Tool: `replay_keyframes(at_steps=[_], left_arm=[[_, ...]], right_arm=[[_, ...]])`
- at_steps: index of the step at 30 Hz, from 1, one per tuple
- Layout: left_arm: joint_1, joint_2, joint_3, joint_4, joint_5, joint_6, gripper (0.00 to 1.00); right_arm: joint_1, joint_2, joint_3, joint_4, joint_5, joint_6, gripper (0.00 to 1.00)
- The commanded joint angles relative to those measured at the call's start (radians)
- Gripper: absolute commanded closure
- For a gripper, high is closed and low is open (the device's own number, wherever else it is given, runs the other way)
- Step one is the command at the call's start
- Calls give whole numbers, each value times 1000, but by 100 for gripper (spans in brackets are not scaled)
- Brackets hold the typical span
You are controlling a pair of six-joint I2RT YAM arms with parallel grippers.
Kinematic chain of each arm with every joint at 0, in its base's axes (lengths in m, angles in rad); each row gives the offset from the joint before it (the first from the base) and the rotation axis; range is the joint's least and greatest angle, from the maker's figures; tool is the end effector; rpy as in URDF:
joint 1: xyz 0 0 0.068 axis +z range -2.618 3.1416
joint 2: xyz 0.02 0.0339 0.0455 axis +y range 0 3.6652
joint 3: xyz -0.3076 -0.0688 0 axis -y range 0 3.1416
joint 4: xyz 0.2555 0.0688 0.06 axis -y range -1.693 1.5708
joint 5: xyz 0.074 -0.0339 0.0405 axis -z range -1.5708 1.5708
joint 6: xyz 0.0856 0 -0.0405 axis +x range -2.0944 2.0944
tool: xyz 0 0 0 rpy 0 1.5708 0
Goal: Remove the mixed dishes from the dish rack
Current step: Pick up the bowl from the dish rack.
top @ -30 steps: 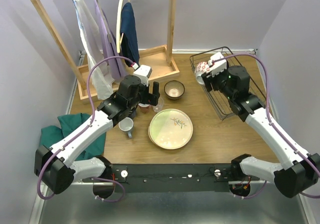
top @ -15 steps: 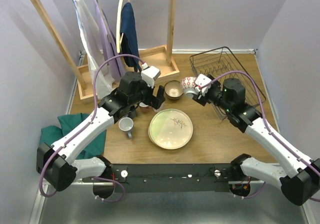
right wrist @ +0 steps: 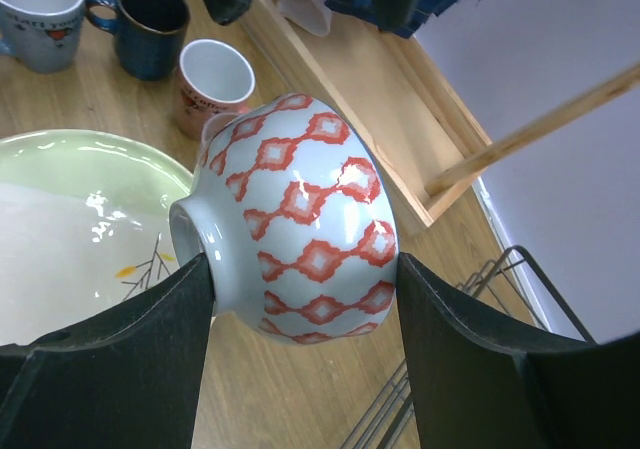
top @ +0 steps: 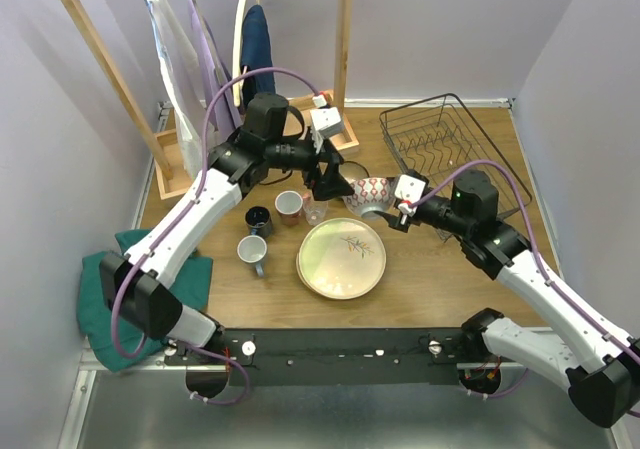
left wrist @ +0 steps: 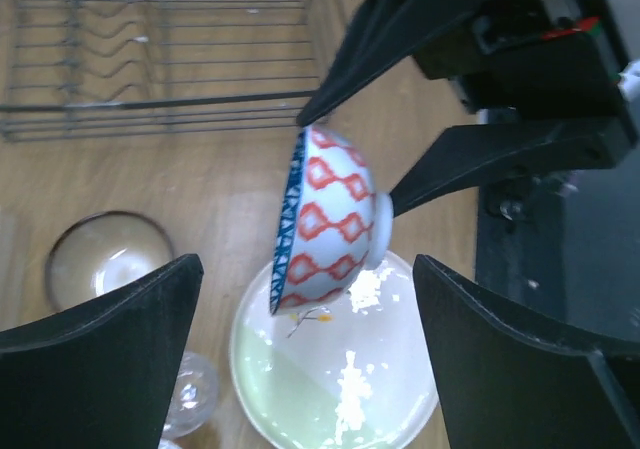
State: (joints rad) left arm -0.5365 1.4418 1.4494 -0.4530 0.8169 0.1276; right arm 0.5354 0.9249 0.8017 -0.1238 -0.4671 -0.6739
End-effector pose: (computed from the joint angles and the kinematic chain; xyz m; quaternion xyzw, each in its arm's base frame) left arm 0.2733 -0.2352 0.4234 0.4534 0.6648 -0.4284 0.4112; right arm 0.1882 0.1564 0.3505 -0.5533 0.5505 0.1407 0.6091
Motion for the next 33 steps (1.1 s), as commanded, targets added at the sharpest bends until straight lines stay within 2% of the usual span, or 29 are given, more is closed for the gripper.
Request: replay_keyframes(at_steps=[1, 5, 6, 9, 12, 23, 26, 32, 33], left_arm=[[4, 99, 106, -174, 290, 81, 11], [3, 205, 201, -300, 406, 102, 20], [0, 227, 222, -378, 425, 143, 23], [-13, 304, 314, -553, 439, 239, 24], [-25, 357, 371, -653, 447, 311, 25], [-48, 482, 437, -788, 467, 388, 34], [-57, 505, 444, -803, 470, 394, 41], [-59, 546, 474, -874, 507, 448, 80], [-57, 548, 479, -878, 508, 446, 91]], right_arm=[[11, -49, -24, 58, -68, 0, 52], [14, -63, -41, 62, -70, -4, 52], [15, -64, -44, 65, -71, -6, 52], [18, -66, -50, 67, -71, -9, 52], [23, -61, -53, 69, -73, -12, 52], [46, -31, -41, 72, -68, -33, 52], [48, -23, -39, 73, -70, -33, 53], [52, -23, -42, 72, -58, -42, 52], [52, -23, -44, 70, -53, -44, 52]])
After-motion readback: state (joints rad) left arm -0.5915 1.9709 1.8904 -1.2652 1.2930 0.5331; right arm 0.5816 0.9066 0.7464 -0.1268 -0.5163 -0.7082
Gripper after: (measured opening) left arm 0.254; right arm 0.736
